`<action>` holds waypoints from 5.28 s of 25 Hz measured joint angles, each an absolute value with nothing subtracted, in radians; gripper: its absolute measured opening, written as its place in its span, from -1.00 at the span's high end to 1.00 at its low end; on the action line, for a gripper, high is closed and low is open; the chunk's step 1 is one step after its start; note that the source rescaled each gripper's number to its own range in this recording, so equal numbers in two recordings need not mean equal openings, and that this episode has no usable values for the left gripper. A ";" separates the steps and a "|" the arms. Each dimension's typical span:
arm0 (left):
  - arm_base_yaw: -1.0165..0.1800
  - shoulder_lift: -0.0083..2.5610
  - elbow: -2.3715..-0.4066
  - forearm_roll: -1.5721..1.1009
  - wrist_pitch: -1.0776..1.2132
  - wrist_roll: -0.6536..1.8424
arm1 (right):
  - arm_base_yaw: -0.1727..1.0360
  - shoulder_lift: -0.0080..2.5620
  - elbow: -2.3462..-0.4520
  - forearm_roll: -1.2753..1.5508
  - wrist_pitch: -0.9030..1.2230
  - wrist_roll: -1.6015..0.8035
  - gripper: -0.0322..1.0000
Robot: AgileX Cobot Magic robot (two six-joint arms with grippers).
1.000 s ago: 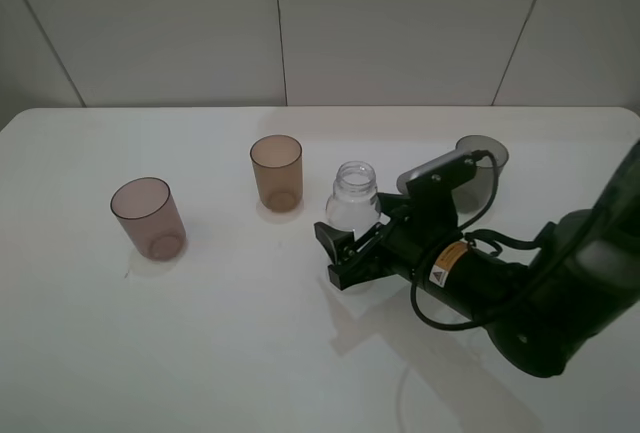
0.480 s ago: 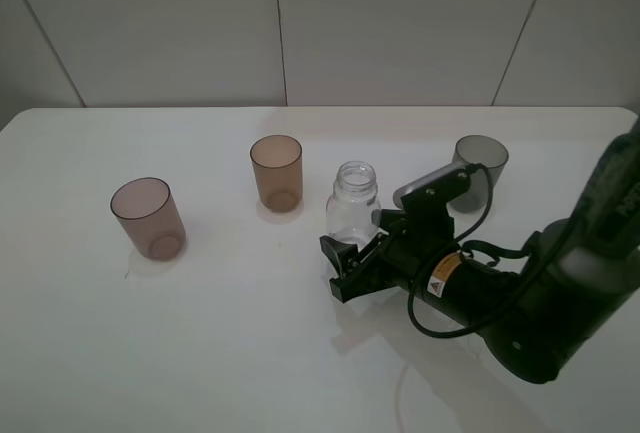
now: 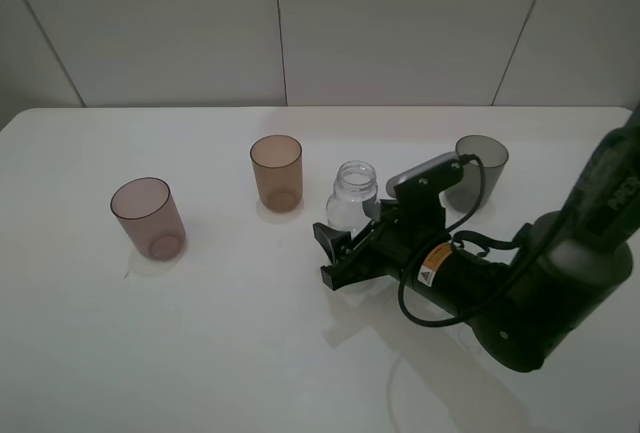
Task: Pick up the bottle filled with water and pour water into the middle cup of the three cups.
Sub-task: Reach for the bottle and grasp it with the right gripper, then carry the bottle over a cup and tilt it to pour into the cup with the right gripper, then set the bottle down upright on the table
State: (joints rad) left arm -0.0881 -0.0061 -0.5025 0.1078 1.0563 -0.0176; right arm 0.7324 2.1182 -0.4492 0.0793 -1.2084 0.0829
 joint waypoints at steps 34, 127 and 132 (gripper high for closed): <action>-0.088 -0.006 -0.503 0.108 1.056 -0.018 | 0.702 1.729 -0.511 0.104 -0.698 -0.166 0.89; -0.088 -0.006 -0.503 0.108 1.056 -0.018 | 0.547 2.102 -1.381 -1.232 -0.020 -0.460 0.89; -0.088 -0.006 -0.503 0.108 1.056 -0.018 | 0.547 2.103 -1.389 -1.310 -0.020 -0.460 0.89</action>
State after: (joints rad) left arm -0.0881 -0.0061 -0.5025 0.1078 1.0563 -0.0176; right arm 0.5469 2.1028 -1.3887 -1.3102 -0.0202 -0.4603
